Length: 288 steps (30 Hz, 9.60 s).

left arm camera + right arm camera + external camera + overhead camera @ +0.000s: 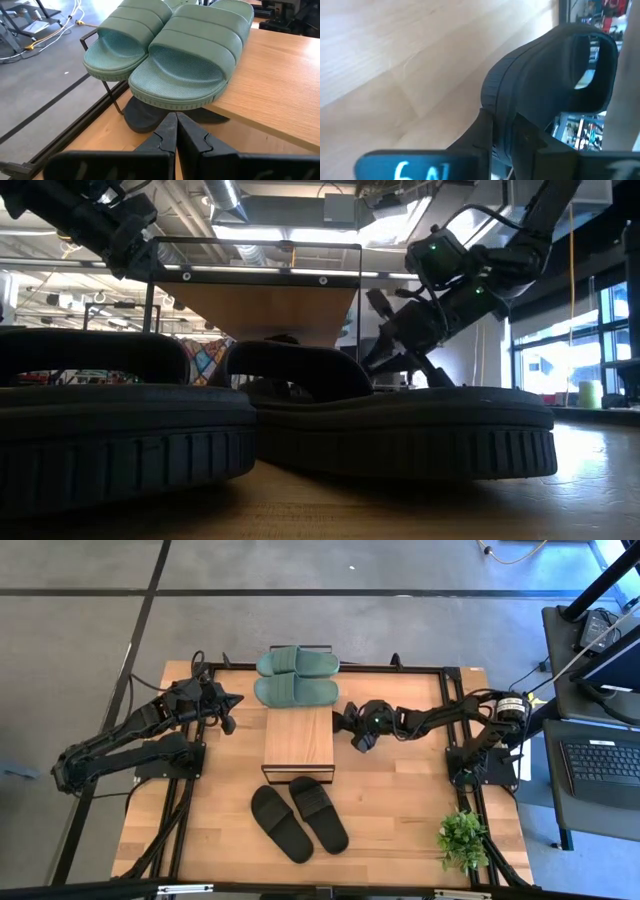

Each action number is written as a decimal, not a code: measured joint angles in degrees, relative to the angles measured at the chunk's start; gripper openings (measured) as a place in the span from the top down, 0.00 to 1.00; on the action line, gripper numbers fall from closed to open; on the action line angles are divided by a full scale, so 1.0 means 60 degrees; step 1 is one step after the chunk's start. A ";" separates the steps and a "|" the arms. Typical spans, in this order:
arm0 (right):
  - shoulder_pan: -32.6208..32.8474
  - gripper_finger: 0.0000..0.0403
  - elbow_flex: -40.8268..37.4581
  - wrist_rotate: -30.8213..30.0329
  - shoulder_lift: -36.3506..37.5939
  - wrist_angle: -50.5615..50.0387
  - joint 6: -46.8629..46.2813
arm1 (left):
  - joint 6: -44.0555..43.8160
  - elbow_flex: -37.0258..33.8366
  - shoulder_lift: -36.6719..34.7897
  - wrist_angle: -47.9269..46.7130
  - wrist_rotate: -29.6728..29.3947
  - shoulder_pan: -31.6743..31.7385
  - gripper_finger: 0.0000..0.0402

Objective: Pick and place slides into the shelf
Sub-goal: Put the black slide under the shelf

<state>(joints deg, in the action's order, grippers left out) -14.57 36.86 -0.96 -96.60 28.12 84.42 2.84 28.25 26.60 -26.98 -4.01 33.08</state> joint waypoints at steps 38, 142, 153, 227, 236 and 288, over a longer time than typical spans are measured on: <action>-0.1480 0.89 0.1630 0.1305 -0.1723 -0.0987 0.1271 | 0.0067 0.0000 0.0001 -0.0007 0.0000 0.0004 1.00; -0.1266 0.49 0.1807 -0.0407 -0.1709 -0.1450 -0.0820 | 0.0035 -0.0001 -0.0002 -0.0073 0.0000 0.0004 1.00; -0.1256 0.49 0.1844 -0.1978 -0.1687 -0.1755 -0.4368 | 0.0035 0.0000 0.0001 -0.0076 0.0000 0.0000 1.00; -0.0806 0.49 0.2962 0.0300 -0.0187 -0.5786 -1.1099 | -0.0122 -0.0002 0.0001 -0.0076 0.0004 0.0001 1.00; 0.1463 0.49 0.2962 -0.3001 0.0633 -0.6651 -1.2377 | -0.0122 -0.0004 0.0001 -0.0076 0.0004 0.0000 1.00; 0.9660 0.49 1.3954 -0.4997 -0.7086 -1.4998 -1.7816 | -0.0406 -0.0004 0.0001 -0.0148 0.0007 0.0000 1.00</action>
<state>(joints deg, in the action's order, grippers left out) 43.38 120.58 -30.94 -139.11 -61.87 -22.47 0.40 28.23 26.61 -27.87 -3.97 33.08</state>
